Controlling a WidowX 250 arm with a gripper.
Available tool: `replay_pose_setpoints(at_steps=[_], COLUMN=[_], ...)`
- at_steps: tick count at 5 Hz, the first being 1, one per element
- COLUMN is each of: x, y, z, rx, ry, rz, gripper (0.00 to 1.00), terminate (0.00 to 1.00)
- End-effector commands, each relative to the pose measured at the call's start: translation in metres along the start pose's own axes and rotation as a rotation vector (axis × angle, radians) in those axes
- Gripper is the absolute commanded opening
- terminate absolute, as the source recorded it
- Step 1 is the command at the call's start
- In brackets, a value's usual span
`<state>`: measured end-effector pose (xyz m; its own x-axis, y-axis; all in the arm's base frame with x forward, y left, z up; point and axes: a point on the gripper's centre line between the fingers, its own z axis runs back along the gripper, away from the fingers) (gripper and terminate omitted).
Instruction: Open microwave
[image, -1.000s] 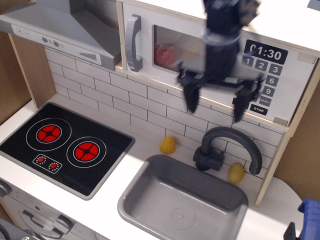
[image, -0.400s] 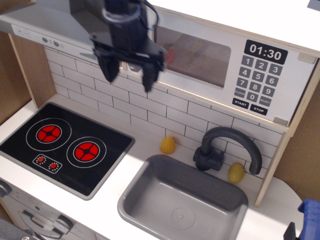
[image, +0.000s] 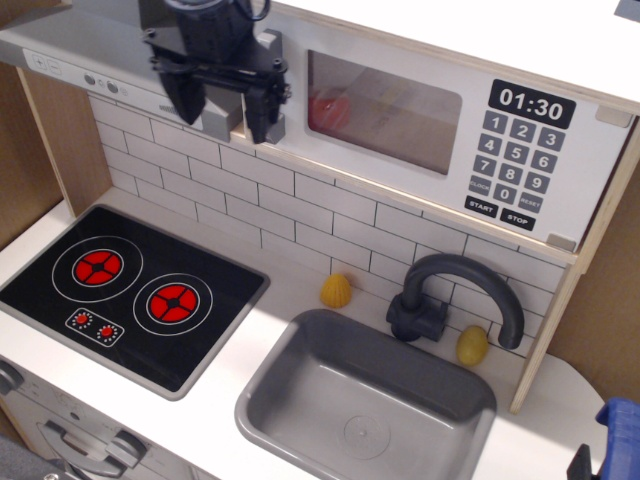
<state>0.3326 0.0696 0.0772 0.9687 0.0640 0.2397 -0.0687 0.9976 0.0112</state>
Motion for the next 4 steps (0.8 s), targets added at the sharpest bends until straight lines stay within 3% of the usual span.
replay_pose_setpoints(at_steps=[1, 2, 3, 4], x=[0.0278, 0.0318, 0.0312, 0.0314], y=[-0.0086, -0.011, -0.0119, -0.0118], z=[0.0099, 0.0117, 0.0096, 0.0088], rx=[-0.038, -0.033, -0.031, -0.026], ry=[-0.099, -0.178, -0.183, -0.211], rz=[-0.118, -0.128, -0.142, -0.115], gripper=[1.0, 1.0, 0.0, 0.0], terminate=[0.0, 0.0, 0.0, 0.0])
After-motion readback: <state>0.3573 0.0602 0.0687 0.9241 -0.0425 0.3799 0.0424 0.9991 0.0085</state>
